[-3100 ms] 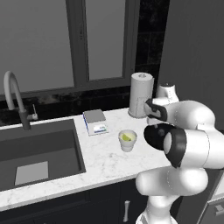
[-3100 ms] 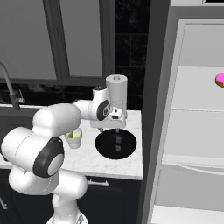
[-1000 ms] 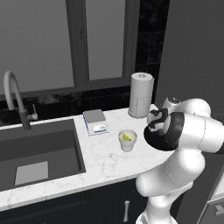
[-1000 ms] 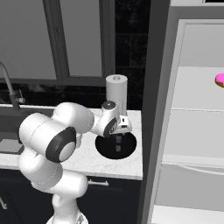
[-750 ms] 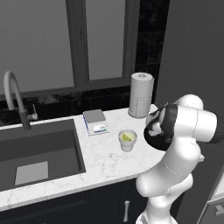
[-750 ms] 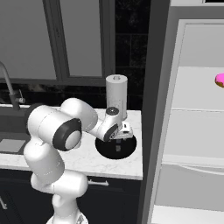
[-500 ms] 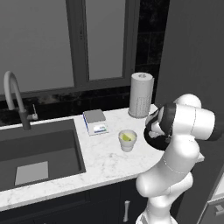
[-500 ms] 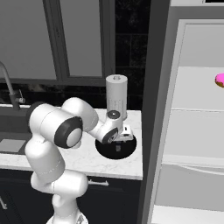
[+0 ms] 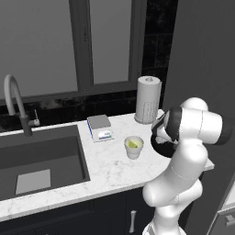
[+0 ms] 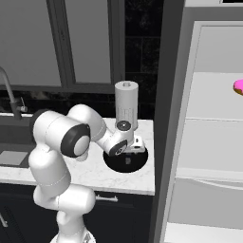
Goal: Grab a lemon wedge from the fridge and one ice cube from the ice bowl, and put them in the glass of lemonade.
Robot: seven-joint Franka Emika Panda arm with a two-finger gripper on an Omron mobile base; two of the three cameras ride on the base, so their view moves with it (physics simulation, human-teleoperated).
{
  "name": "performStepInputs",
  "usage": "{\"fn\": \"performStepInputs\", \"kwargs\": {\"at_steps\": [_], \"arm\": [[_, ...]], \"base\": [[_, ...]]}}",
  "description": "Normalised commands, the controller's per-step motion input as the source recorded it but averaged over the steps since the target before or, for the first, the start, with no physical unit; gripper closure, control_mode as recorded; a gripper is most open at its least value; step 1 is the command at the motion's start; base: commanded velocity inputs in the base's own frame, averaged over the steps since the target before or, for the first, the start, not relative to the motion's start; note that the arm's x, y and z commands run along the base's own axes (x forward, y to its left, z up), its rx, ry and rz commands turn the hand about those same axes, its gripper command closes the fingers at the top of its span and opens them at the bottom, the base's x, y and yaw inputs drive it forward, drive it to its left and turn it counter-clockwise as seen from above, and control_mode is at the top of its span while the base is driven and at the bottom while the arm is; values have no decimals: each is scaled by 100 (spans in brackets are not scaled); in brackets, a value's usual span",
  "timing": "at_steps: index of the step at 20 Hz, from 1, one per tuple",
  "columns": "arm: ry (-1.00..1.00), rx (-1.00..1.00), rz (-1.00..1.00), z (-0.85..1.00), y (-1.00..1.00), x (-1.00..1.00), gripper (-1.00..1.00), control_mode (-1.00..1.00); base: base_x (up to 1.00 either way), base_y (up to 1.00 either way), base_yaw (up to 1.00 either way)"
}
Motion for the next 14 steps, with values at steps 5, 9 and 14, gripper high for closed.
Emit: {"fn": "performStepInputs", "kwargs": {"at_steps": [5, 9, 14], "arm": [[1, 0, -2, -23, 0, 0, -100, -100], [4, 0, 0, -28, 0, 0, -100, -100], [4, 0, 0, -2, 0, 0, 100, -100]], "base": [[0, 0, 0], [0, 0, 0], [0, 0, 0]]}}
